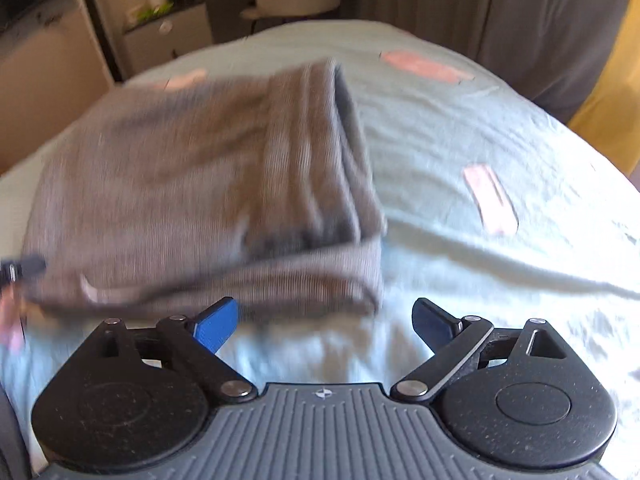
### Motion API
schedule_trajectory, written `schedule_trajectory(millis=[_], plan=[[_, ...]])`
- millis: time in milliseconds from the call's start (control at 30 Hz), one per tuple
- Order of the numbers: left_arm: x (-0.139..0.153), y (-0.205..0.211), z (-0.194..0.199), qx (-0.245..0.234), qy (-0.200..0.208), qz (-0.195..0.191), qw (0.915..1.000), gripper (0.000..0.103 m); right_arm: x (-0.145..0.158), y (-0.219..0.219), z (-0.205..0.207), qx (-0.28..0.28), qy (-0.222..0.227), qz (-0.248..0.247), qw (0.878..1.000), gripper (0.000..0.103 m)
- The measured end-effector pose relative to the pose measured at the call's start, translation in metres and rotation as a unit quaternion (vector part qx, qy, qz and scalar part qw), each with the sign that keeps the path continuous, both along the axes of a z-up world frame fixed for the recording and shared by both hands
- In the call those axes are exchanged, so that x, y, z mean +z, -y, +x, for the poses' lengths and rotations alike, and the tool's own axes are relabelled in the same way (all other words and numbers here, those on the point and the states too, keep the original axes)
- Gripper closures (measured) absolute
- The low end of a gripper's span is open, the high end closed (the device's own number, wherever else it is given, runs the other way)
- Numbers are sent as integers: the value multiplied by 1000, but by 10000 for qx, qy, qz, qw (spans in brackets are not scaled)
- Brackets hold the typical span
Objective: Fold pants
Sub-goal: 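Release the folded pants and pull both tools back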
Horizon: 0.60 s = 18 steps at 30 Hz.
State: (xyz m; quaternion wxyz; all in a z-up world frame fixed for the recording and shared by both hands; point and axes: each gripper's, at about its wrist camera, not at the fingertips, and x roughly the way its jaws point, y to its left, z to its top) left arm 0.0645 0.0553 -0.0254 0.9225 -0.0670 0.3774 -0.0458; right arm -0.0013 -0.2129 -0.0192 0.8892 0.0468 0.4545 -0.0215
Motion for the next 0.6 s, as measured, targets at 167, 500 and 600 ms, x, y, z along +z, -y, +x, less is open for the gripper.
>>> schedule_trajectory(millis=[167, 500, 600], plan=[[15, -13, 10, 431, 285, -147, 9986, 12, 3, 6, -15, -140, 85, 656, 9977, 9], [-23, -14, 58, 762, -337, 170, 9964, 3, -13, -4, -13, -244, -137, 1018, 9944, 7], [-10, -24, 56, 764, -266, -189, 9965, 17, -18, -1, -10, -358, -81, 1168, 9925, 7]])
